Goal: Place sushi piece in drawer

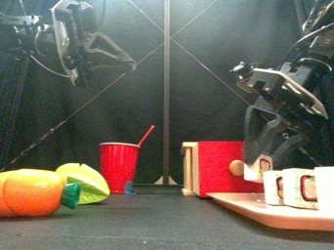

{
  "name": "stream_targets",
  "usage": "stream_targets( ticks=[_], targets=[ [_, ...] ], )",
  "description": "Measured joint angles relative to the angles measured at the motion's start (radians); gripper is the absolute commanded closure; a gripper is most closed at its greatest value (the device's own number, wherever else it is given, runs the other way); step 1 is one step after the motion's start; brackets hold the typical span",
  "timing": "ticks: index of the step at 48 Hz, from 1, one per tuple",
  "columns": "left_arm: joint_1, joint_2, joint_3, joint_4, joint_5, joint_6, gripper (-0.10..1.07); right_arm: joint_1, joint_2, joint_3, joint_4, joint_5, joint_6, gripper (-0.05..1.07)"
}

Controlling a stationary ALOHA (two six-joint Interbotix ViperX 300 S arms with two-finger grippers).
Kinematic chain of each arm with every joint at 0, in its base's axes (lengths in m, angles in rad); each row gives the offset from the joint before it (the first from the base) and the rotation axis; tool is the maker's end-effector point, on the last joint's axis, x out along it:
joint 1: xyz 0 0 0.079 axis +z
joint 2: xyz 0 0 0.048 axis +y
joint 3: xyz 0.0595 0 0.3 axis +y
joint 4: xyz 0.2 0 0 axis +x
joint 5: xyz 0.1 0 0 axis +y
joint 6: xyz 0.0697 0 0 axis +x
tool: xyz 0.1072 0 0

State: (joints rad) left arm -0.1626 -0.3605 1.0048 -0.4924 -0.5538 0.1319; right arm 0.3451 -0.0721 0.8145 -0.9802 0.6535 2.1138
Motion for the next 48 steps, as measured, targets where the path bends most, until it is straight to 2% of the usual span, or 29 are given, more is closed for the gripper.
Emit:
stream_targets(
  ticks=[5, 15, 25, 31, 39, 48],
  targets=[
    [0.000, 0.000, 0.002, 0.000, 0.000, 0.002, 0.42, 0.000, -0.014, 0.000, -0.015, 0.000, 0.000, 0.36],
    [0.002, 0.000, 0.000, 0.000, 0.000, 0.002, 0.42, 0.005, -0.097, 0.000, -0.095, 0.000, 0.000, 0.36],
    [0.002, 0.000, 0.002, 0.000, 0.000, 0.000, 0.42, -0.002, -0.192, 0.005, -0.235, 0.000, 0.002, 0.36],
    [0.000, 0.000, 0.002, -0.002, 0.000, 0.000, 0.42, -0.035, -0.236, 0.018, -0.318, 0.000, 0.000, 0.36],
    [-0.006, 0.000, 0.003, 0.000, 0.000, -0.003, 0.42, -0.103, -0.256, 0.055, -0.374, -0.009, 0.002, 0.36],
    [-0.015, 0.002, 0.003, 0.000, 0.000, -0.003, 0.42, -0.118, -0.253, 0.081, -0.387, -0.012, 0.009, 0.36]
  ],
)
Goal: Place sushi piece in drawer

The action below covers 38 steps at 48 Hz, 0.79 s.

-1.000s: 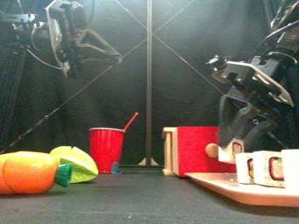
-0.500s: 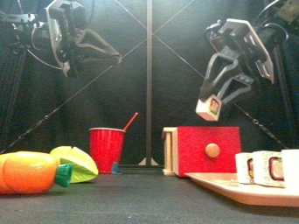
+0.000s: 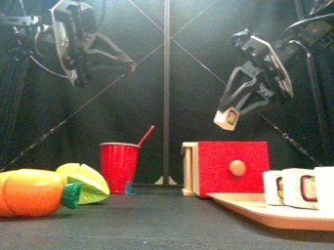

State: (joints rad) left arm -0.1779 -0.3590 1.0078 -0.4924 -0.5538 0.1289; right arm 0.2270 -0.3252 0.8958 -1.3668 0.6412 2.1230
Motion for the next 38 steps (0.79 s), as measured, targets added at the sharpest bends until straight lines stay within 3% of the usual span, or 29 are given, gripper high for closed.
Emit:
stream_targets(
  ticks=[26, 38],
  targets=[
    [-0.009, 0.000, 0.002, -0.002, -0.005, 0.000, 0.42, -0.029, 0.149, -0.055, -0.040, 0.006, 0.003, 0.34],
    [-0.009, 0.000, 0.000, -0.002, -0.005, 0.000, 0.42, -0.031, 0.166, -0.061, -0.037, 0.023, 0.005, 0.32]
  ],
)
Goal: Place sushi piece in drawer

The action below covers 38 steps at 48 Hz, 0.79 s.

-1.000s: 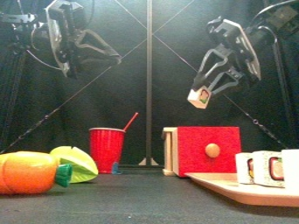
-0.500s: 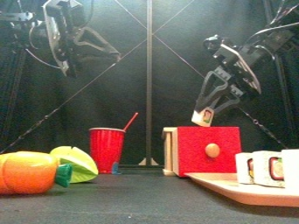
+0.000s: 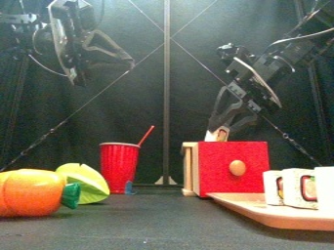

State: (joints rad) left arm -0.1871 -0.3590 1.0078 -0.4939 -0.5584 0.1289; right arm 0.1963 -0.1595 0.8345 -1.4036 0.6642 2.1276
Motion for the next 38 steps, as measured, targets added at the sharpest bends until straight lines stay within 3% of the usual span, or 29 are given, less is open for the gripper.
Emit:
stream_targets(
  ticks=[16, 38],
  targets=[
    [-0.002, 0.000, 0.002, 0.000, 0.000, 0.000, 0.42, 0.002, 0.002, -0.005, 0.015, 0.003, 0.002, 0.14],
    [-0.002, 0.002, 0.002, 0.000, 0.000, 0.000, 0.42, 0.003, 0.002, -0.014, 0.032, 0.002, -0.008, 0.13]
  ],
)
